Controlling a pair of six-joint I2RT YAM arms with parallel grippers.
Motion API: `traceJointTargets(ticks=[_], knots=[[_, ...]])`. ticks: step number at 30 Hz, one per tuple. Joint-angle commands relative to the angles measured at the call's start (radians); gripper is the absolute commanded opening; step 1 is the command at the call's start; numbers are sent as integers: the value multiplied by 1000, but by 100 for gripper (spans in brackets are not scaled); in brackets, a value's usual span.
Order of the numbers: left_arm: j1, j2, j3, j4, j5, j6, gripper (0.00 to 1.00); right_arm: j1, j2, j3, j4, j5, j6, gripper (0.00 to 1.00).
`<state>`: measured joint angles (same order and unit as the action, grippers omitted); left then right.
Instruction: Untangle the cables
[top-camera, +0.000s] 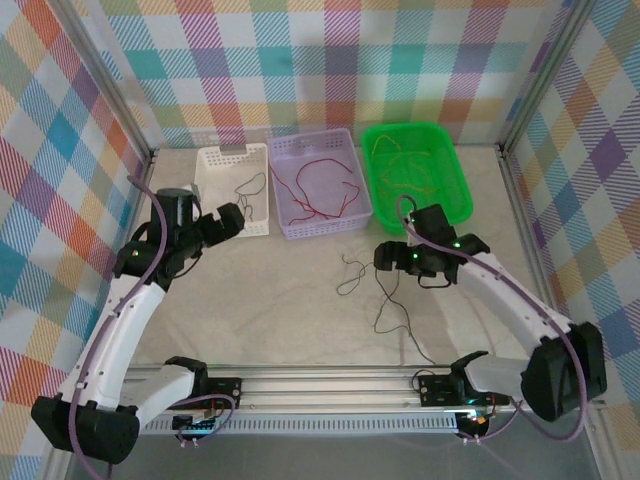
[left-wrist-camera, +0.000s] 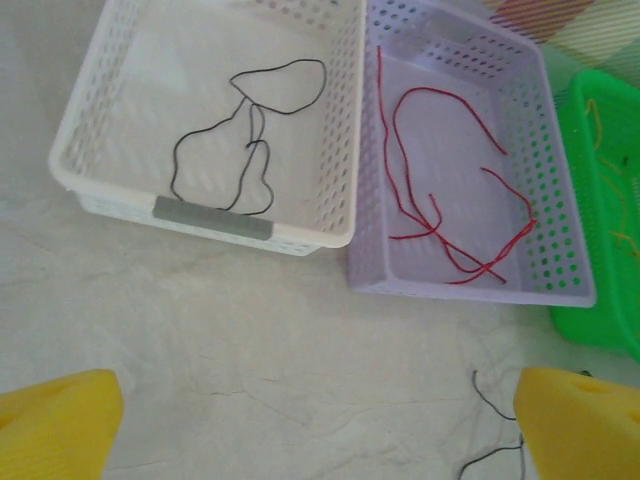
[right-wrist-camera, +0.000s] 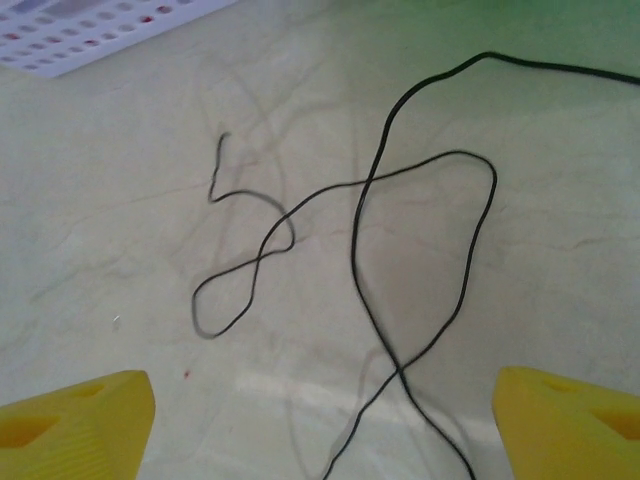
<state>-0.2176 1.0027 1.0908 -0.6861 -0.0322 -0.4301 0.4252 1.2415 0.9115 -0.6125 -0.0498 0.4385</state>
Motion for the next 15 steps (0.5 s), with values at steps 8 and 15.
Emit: traceJointTargets(ticks=[8, 15], knots=[[-35, -53, -46, 72, -62, 15, 100, 4, 190, 2, 231, 127, 59, 72], [-55, -58, -46, 66, -97, 25, 100, 5, 330, 27, 291, 161, 77, 58]])
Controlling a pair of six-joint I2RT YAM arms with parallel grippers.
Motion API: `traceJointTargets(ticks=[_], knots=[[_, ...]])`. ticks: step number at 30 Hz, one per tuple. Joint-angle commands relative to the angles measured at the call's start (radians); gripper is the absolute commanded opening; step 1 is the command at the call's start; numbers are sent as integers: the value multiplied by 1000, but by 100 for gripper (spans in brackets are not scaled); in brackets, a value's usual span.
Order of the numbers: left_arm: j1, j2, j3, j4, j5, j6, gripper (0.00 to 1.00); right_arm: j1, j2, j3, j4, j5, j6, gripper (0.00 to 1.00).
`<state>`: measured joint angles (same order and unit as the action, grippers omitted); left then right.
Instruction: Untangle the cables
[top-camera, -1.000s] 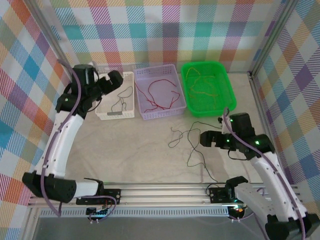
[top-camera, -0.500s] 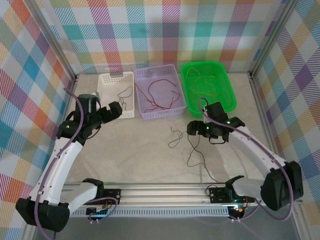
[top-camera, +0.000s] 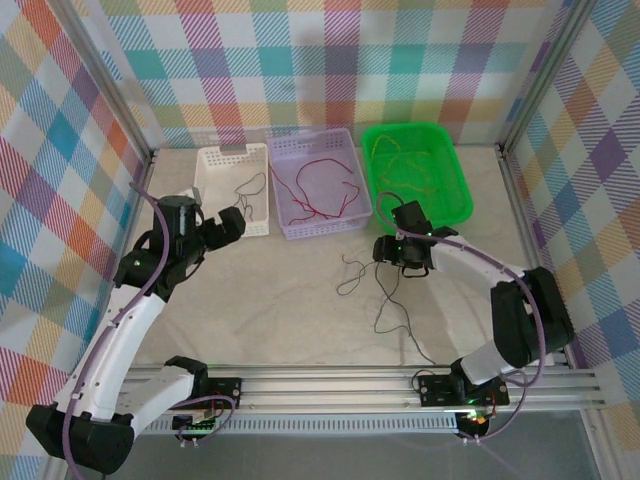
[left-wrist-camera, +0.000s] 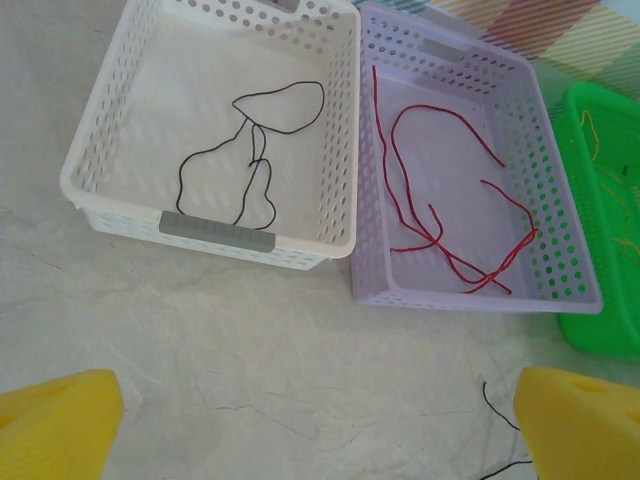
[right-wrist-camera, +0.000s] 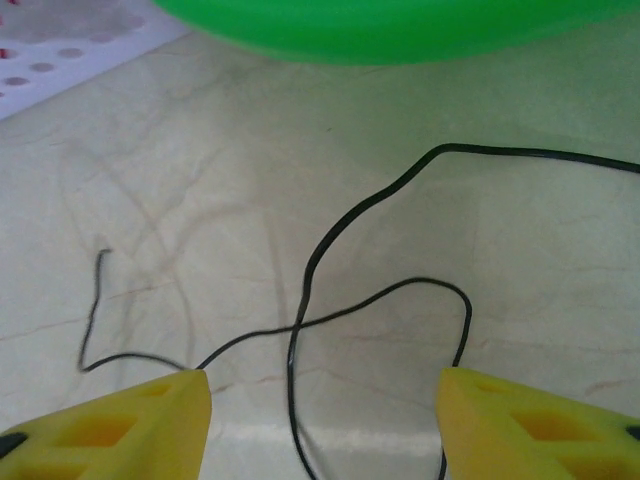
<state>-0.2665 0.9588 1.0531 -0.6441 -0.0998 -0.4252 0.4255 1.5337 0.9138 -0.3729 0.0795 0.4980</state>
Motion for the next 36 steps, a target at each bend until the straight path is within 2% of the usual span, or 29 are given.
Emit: traceJointTargets(ticks=[1, 13, 19, 23, 30, 36], knots=[[-7, -13, -8, 24, -30, 20, 100, 4, 51, 25, 59, 33, 20, 57], [-8, -4, -9, 26, -23, 23, 100, 10, 172, 45, 168, 73, 42, 39], [-8, 1, -8, 27, -17, 26, 100, 31, 219, 83, 167, 105, 34, 28], [-8, 2, -7, 26, -16, 26, 100, 41, 225, 84, 167, 109, 34, 17], [-10, 1, -7, 25, -9, 26, 100, 66, 143, 59, 145, 114, 42, 0], [-16, -6, 1, 27, 24, 15, 100, 108, -2, 47, 100, 125, 28, 0]])
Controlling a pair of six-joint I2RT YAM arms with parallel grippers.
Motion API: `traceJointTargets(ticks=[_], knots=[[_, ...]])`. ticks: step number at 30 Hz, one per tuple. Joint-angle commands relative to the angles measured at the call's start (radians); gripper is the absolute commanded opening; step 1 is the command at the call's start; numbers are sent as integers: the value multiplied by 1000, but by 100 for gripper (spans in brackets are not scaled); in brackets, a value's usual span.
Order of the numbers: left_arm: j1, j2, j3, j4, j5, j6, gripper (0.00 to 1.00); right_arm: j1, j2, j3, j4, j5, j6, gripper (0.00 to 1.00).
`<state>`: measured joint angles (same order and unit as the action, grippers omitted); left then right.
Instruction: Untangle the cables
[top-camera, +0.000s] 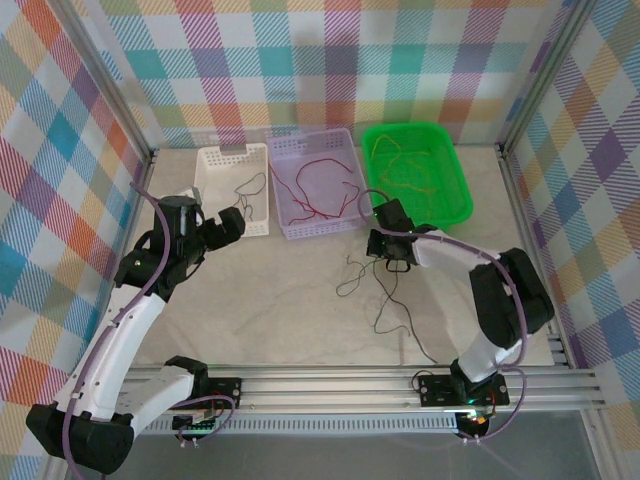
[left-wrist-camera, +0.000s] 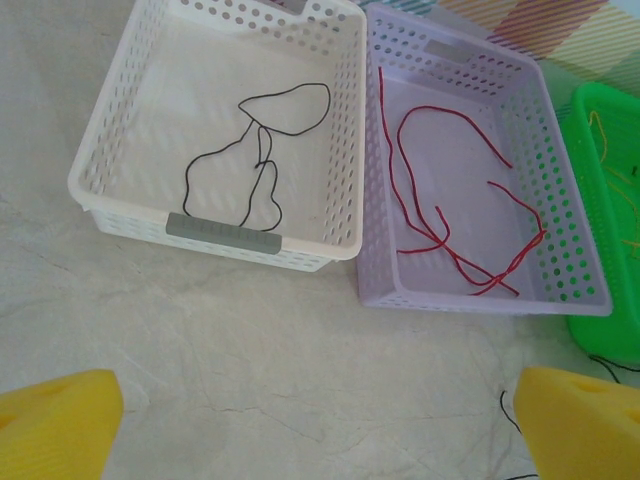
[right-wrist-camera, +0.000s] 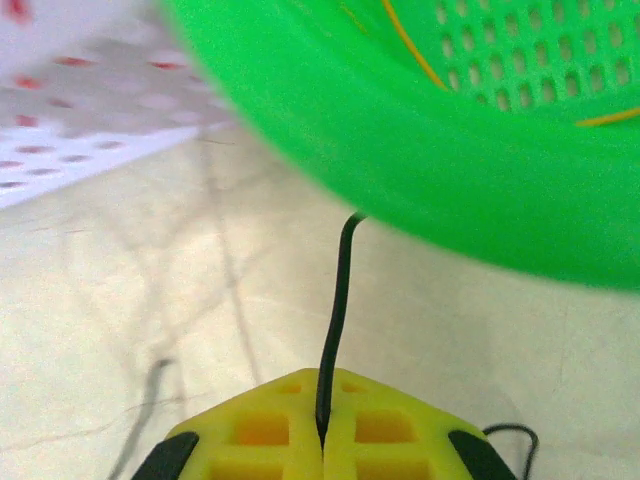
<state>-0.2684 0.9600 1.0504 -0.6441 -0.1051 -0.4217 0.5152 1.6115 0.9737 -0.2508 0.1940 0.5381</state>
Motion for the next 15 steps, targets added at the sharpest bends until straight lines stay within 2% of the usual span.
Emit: traceJointTargets(ticks=[1, 10, 15], knots=[[-20, -8, 9, 26, 44, 7, 99, 26, -109, -15, -23, 2, -17, 0], [-77, 11, 68, 5, 116, -27, 99, 56, -268, 20, -53, -130, -61, 0], [-108, 14, 78, 11, 172, -71, 98, 68, -320, 40, -11, -183, -107, 0]])
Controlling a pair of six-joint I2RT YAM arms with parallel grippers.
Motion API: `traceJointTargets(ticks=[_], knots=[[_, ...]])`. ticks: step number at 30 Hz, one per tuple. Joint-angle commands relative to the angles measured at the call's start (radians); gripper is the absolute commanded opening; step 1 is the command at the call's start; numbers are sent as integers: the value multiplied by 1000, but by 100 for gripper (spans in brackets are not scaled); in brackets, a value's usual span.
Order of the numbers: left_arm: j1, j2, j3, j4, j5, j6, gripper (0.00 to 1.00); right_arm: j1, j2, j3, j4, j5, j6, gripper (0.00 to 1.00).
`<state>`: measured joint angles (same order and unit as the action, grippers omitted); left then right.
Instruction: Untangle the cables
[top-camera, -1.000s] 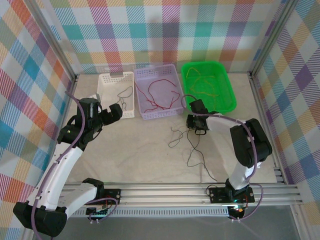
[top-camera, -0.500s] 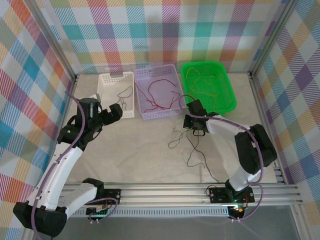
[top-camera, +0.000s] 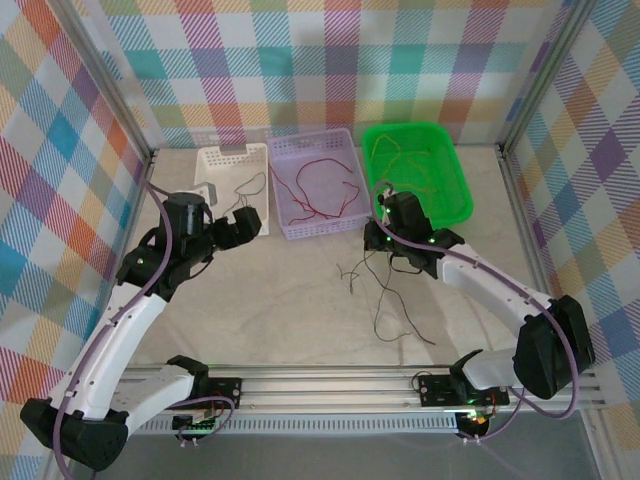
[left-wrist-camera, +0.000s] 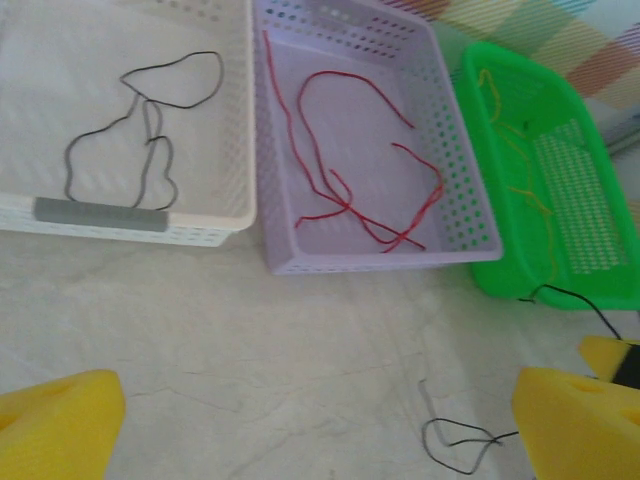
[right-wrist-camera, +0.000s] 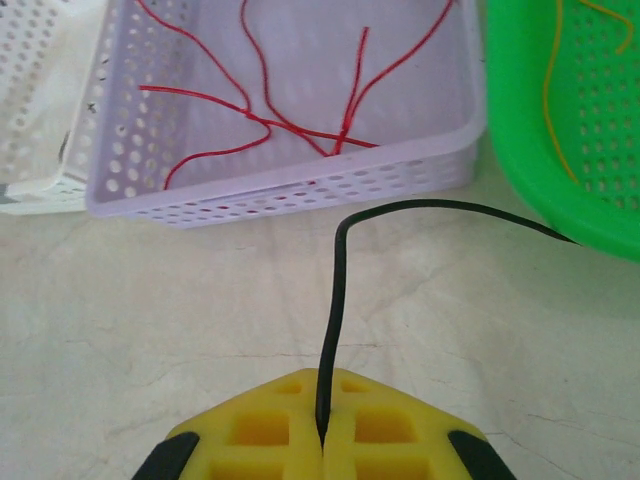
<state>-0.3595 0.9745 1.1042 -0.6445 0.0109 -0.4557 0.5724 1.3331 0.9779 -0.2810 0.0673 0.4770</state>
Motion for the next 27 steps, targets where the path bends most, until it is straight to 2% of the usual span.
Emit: traceJointTargets(ticks=[1, 6, 16, 27], knots=[[-25, -2, 17, 24, 73, -43, 98, 10, -54, 33, 41, -73, -44, 0], [-104, -1, -27, 95, 120, -65, 97, 10, -74, 86, 119, -197, -59, 0], [-207, 7, -87, 220, 136, -93, 97, 10, 17, 374, 1, -297, -103, 0], [-298, -38, -203, 537, 270, -121, 97, 11, 102, 439, -13, -535, 76, 0]])
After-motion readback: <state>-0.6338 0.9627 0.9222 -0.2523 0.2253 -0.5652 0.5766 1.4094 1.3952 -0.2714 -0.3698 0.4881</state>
